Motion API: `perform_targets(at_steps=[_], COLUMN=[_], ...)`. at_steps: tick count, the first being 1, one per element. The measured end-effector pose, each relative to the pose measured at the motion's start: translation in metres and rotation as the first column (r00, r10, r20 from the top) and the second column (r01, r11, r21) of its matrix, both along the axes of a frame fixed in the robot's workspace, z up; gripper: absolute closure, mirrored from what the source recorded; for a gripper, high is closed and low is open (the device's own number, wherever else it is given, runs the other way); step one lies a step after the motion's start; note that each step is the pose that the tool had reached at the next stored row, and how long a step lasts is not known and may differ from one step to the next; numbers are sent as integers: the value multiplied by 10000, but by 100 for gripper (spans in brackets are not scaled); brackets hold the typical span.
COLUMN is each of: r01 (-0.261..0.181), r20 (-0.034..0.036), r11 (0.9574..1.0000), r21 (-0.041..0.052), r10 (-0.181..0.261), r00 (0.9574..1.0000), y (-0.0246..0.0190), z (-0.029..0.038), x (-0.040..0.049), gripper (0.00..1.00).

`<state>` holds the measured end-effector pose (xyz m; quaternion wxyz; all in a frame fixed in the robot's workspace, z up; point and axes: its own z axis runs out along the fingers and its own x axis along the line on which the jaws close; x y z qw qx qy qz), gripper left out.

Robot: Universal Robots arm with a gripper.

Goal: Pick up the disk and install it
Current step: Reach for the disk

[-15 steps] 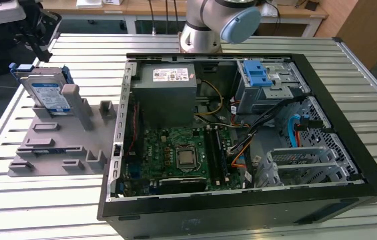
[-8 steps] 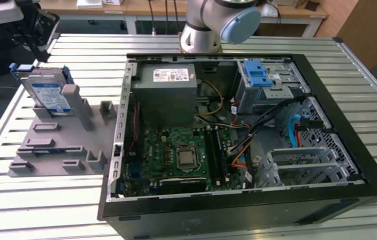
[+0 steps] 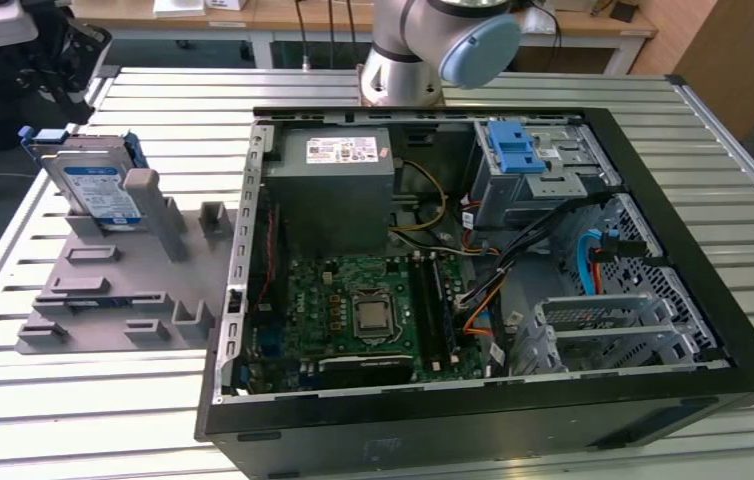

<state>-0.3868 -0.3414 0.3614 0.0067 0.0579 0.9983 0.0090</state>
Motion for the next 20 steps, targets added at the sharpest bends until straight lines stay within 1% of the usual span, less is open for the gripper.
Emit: perform_targets(at_steps=[4,11,20], r01=[29,131,162], r20=[0,0,1], r11=[10000,9999,9999], r21=[-5,-16,-18], r10=[-29,-131,-162], r00=[10000,9999,9999], y=[7,13,42], z=[-13,-35,-54], x=[-46,-91,-197], gripper=[89,89,89])
